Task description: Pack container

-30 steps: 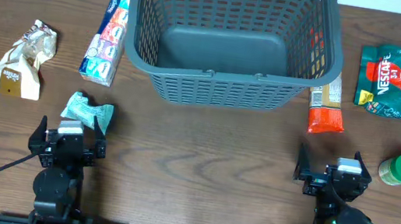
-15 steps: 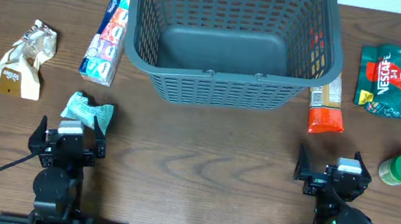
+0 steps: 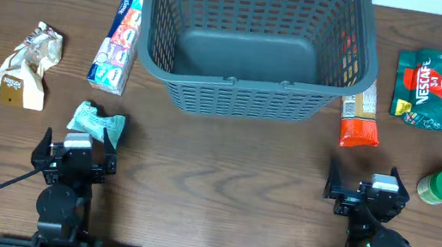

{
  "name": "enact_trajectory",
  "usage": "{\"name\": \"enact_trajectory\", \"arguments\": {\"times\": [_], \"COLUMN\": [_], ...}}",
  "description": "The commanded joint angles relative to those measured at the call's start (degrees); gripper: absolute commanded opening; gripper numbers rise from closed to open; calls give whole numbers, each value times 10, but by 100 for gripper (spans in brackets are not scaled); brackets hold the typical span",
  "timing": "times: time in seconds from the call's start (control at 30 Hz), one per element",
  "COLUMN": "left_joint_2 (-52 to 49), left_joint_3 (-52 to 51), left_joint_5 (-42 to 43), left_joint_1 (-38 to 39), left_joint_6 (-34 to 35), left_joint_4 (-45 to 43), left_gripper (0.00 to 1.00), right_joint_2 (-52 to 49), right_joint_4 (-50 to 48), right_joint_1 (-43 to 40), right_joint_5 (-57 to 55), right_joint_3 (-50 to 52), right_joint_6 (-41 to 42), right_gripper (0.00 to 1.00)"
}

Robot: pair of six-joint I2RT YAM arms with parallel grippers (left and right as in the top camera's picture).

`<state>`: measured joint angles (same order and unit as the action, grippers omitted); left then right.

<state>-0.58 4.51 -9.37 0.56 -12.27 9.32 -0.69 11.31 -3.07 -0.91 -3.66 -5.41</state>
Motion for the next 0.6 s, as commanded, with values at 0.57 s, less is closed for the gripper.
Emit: {"name": "enact_trajectory", "arguments": {"times": [0.57], "left_joint_2": [3], "left_joint_3": [-15], "left_joint_5": [-1], "left_joint_1": [2], "left_joint_6": [-6], "left_joint_4": [4], "left_gripper": [99], "right_joint_2": [-38], "right_joint_4": [3], "right_joint_1": [-3], "right_joint_5": [-119], "right_joint_3": [-92], "right_joint_6": [106], "right_gripper": [98]}}
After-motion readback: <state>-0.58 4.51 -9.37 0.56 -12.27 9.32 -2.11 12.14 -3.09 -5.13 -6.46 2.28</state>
